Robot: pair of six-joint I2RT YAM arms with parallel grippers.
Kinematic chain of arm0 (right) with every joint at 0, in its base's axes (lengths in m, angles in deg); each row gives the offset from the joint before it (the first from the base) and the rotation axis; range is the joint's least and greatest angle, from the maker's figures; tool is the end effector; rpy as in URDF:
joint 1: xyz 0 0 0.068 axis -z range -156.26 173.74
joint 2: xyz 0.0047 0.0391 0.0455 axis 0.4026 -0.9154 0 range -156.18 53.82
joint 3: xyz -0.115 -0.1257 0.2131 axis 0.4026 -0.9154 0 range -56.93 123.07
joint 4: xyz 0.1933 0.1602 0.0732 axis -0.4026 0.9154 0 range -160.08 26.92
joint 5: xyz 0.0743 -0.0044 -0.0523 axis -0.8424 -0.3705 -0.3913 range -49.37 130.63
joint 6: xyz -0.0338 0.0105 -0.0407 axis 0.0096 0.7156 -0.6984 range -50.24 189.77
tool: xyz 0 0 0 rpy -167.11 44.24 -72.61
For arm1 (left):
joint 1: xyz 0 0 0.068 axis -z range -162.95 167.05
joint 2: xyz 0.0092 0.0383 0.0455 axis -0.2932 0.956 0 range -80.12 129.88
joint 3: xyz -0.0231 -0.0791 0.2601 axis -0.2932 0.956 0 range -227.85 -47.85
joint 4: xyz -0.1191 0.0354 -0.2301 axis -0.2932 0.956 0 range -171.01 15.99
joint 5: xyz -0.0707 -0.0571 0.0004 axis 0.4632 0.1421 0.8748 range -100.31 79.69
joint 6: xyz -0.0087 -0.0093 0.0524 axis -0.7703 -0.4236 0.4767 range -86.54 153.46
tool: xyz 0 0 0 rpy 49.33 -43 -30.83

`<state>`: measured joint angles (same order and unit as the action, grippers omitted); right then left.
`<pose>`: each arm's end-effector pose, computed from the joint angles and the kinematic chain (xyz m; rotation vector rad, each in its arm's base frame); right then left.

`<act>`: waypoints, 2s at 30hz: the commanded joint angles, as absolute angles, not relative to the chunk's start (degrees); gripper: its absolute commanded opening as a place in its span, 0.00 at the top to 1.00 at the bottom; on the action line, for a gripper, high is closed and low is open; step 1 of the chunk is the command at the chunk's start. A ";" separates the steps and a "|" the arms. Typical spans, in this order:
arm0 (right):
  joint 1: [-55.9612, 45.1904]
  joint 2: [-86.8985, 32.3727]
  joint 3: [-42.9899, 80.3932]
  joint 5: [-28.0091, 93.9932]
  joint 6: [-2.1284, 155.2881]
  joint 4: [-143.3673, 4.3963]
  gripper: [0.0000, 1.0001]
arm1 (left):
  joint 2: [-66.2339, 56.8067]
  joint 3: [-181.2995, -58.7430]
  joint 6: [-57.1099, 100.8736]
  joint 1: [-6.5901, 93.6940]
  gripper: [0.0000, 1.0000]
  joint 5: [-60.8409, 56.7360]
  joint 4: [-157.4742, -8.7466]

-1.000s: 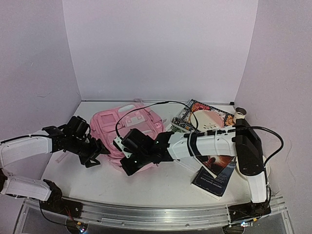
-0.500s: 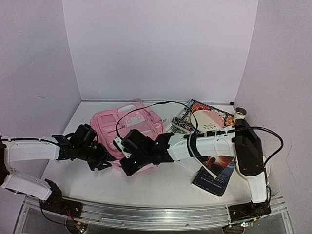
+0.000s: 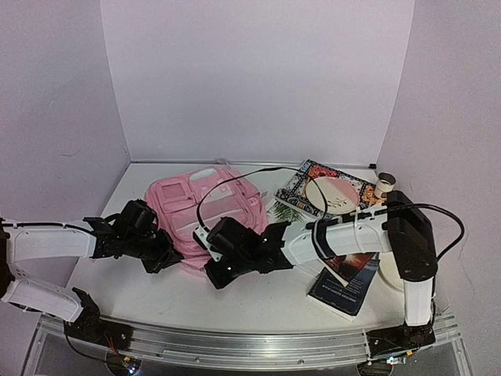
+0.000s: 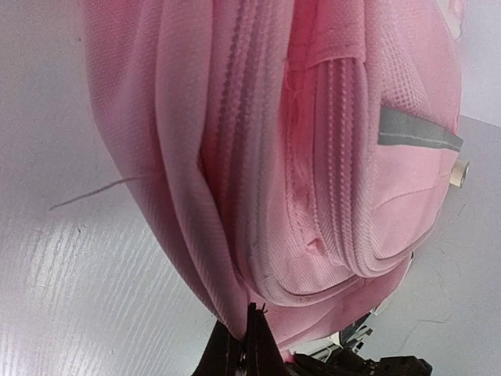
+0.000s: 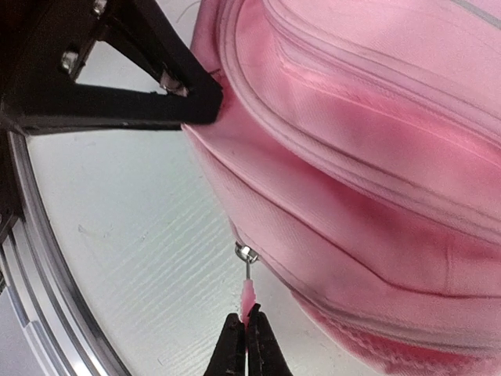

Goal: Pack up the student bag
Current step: Unzip the largest pocket of the student bag, then adjust the student bag at the center of the board.

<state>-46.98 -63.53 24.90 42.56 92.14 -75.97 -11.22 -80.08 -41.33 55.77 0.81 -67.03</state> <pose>0.1566 0.4441 0.2003 -0.8939 2.0452 0.9167 0.1724 -0.1470 0.1774 -0.7628 2.6527 -0.9721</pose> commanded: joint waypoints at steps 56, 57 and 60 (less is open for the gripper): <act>-29.39 -66.67 22.48 18.85 99.29 -88.44 0.60 | -11.23 -96.20 -16.55 39.09 1.00 -8.61 -47.25; -29.28 -67.16 22.56 18.31 98.68 -88.53 0.60 | -10.91 -96.37 -16.54 39.01 1.00 -8.60 -47.30; -28.85 -68.78 22.77 16.86 98.48 -88.62 0.60 | -10.18 -96.89 -16.66 38.91 1.00 -8.40 -47.34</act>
<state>-29.23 -66.36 23.04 20.84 98.76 -86.90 -9.80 -95.77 -15.43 39.27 -8.85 -42.64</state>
